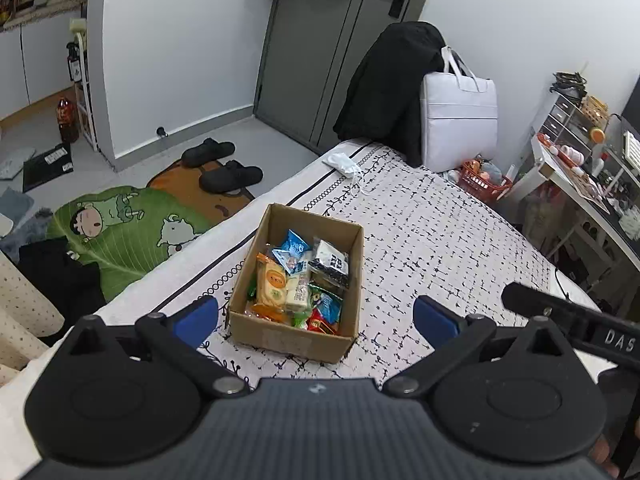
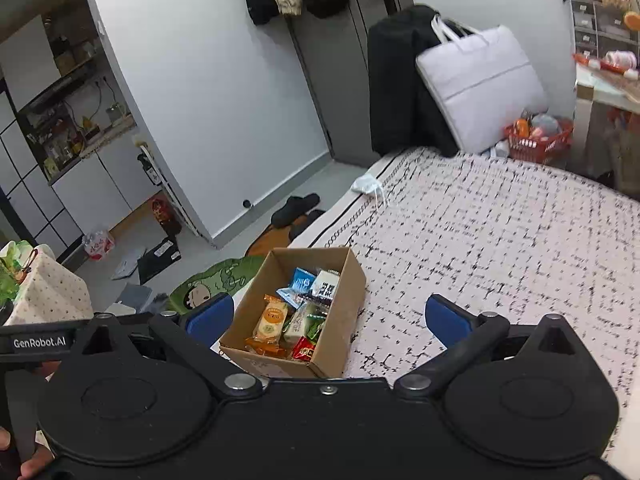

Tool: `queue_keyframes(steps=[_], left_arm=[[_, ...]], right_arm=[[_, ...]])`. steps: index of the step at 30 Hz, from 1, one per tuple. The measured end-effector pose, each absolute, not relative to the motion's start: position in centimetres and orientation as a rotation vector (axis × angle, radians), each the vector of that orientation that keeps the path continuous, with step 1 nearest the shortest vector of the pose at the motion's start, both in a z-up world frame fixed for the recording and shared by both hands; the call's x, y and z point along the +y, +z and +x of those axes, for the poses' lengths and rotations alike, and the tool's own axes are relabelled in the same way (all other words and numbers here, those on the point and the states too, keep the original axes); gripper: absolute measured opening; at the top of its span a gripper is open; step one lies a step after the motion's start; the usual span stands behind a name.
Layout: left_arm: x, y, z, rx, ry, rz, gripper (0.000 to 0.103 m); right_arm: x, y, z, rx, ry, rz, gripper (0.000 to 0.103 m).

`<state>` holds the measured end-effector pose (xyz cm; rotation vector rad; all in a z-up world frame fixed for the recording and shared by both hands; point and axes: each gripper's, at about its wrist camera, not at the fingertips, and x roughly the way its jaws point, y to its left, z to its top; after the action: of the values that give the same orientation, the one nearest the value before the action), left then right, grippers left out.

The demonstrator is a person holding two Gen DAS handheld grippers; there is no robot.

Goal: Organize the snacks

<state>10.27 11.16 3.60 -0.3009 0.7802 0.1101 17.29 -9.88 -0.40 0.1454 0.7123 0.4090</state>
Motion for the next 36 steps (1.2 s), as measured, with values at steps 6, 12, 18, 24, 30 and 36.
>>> queue_keyframes(steps=[6,12,18,24,30,36], left_arm=[[9.8,5.0,8.3,0.748,0.096,-0.27,0.103],[8.5,6.3,6.5,0.702,0.083,-0.244,0.103],[7.4,7.2,4.8,0.674,0.091,-0.211,0.103],[7.4,6.9,2.9,0.65,0.099,-0.194,0.103],[7.8,6.4,1.7,0.654,0.104,-0.184,0.103],[8.0,7.0,0.9,0.632,0.094,-0.174,0.103]], right_arm=[[-11.4,1.3,15.0,0.664,0.411,0.148,0.103],[-12.5,2.2,12.8,0.623,0.405,0.14,0.103],[-13.6,2.8,11.2,0.59,0.405,0.116,0.103],[-15.1,3.2,9.5,0.576,0.415,0.109,0.103],[-15.9,3.6,8.6,0.56,0.398,0.102,0.103],[-16.6,3.9,8.0,0.546,0.382,0.101,0.103]])
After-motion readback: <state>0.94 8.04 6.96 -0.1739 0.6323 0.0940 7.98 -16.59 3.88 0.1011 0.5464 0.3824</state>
